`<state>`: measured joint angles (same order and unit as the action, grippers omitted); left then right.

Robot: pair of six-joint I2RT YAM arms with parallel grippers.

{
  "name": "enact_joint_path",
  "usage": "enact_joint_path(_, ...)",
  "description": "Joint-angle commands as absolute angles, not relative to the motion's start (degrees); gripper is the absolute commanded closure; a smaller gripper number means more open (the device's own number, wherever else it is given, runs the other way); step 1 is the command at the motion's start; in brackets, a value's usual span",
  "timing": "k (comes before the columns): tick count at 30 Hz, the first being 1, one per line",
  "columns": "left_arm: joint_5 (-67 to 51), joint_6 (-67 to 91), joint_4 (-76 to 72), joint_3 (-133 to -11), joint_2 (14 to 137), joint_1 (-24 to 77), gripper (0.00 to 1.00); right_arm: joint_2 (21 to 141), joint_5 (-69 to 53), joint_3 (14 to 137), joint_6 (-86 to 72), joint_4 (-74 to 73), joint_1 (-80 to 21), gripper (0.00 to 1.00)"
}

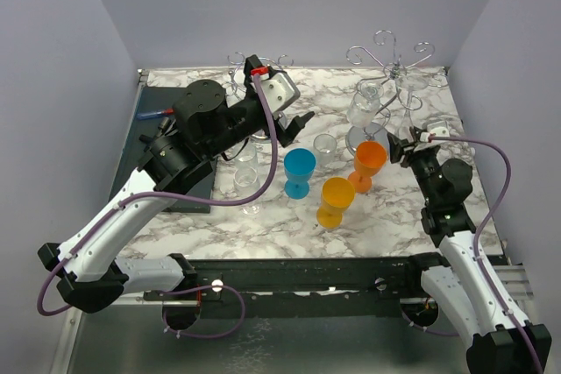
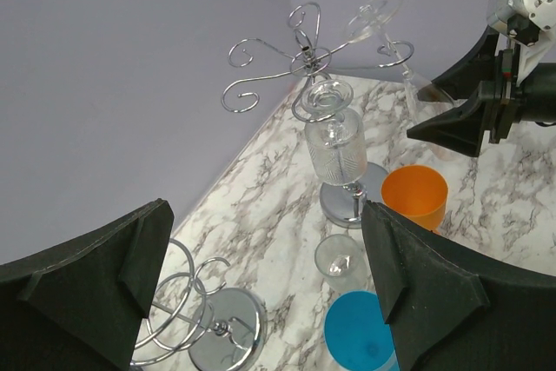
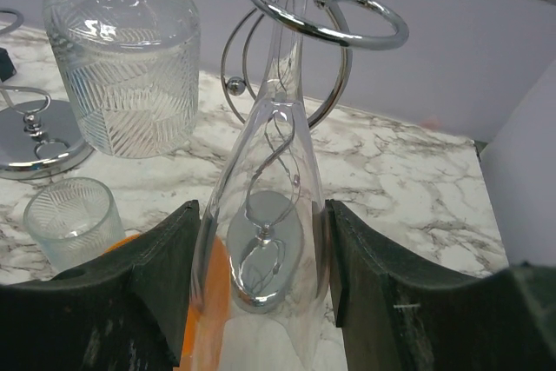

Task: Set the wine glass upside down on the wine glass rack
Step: Turn the wine glass upside down at the wine rack.

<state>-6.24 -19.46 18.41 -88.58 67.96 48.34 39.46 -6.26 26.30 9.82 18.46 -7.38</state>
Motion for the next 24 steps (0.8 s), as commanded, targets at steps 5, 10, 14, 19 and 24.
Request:
enact_joint_path(5, -6.7, -19.2, 17.6, -89.6, 68.7, 48.2, 0.01, 36.8, -2.5, 25.0, 8.4, 19.9, -7.2, 1.0)
enact_joint_path(10, -6.7, -19.1, 17.5, -89.8, 68.8, 48.2, 0.01, 36.3, -0.2, 24.2, 7.5, 20.5, -7.2, 1.0)
enact_joint_path(14, -6.8, -19.1, 17.5, -90.1, 69.0, 48.2, 0.01, 36.3, 3.1, 23.6, 6.7, 20.8, -7.1, 1.0)
enact_joint_path(19, -6.7, -19.2, 17.5, -90.2, 69.2, 48.2, 0.01, 38.7, 4.8, 23.6, 6.6, 19.5, -7.2, 0.96)
enact_joint_path(24, -6.5, -19.2, 17.5, -90.2, 69.1, 48.2, 0.01, 40.6, 7.0, 23.7, 6.8, 18.7, -7.2, 0.54)
